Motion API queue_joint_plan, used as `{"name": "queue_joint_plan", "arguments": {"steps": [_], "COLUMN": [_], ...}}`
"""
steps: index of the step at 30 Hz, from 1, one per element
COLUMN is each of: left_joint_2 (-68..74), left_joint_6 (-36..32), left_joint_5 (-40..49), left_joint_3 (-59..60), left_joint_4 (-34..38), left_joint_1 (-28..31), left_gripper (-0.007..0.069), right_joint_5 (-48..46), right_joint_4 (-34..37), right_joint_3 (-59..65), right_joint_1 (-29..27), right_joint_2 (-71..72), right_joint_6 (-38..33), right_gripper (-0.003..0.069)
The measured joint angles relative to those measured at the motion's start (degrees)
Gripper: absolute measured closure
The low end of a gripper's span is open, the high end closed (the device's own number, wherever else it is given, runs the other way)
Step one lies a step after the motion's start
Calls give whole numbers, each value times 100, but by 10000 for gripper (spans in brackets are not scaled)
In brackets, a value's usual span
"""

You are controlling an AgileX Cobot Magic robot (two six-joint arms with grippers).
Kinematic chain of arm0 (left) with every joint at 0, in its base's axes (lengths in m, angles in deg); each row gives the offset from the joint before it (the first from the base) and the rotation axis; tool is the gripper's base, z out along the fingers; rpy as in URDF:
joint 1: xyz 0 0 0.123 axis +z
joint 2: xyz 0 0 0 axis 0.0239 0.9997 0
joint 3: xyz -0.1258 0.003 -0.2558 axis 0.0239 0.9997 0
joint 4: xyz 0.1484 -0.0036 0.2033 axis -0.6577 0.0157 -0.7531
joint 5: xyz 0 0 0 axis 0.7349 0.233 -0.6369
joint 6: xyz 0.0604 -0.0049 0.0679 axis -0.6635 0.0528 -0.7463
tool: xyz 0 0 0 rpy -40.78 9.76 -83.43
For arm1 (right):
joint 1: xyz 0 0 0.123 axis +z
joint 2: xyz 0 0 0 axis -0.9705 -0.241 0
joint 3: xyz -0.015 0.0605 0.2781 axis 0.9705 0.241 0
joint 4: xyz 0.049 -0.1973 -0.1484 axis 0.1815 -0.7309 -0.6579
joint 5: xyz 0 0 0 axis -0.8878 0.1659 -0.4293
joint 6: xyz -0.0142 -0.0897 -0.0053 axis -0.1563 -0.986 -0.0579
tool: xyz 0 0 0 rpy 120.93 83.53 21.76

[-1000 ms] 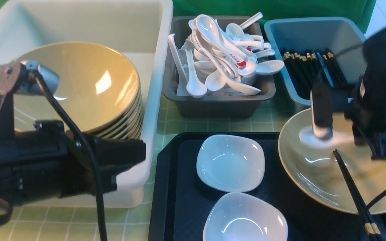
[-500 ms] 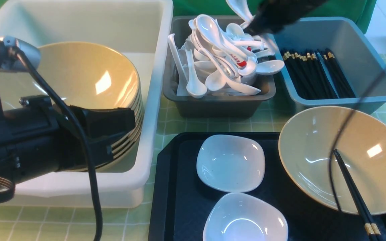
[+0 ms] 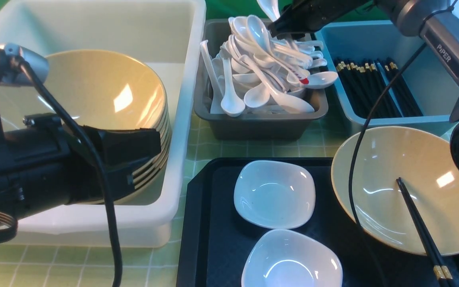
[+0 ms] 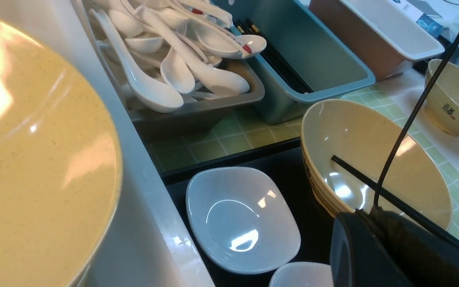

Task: On green table put chopsticks spoon bowls plates into blue grey white boxes.
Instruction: 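Place the white spoon into the bin of spoons with the right gripper, then move the grippers toward the tableware on the black tray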

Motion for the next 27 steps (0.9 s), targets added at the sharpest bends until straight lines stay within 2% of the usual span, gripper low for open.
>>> {"name": "queue_joint_plan", "arguments": {"steps": [5,8,10,14,18,20,23,27], "left_joint_2": [0,0,0,0,0,0,0,-96], "left_joint_6": [0,0,0,0,0,0,0,0], "left_joint_5": [0,0,0,6,152,407,663,930], "left_joint_3": [0,0,0,0,-6,-65,-139,-209], "left_joint_4": [0,0,0,0,-24,-110,-255,-451], "left_joint_1": [0,0,0,0,0,0,0,-123], "left_gripper": [626,626,626,626,626,626,626,626], "right_joint_5": [-158,-397,-549,-1032,-1453,-2001,-2058,-2058], "right_joint_4": [-35,4,75,357,452,472,476,456], "right_joint_3": [-260,-476,-482,-482,-482,-372,91,1520], "right_joint_1": [0,0,0,-77,-267,-497,-674,-730], "right_joint_2": [0,20,108,570,1177,1827,2527,3849], "right_joint_6": [34,46,-92,-556,-658,-693,-688,-602], "right_gripper": [365,266,241,226,225,225,225,225]}}
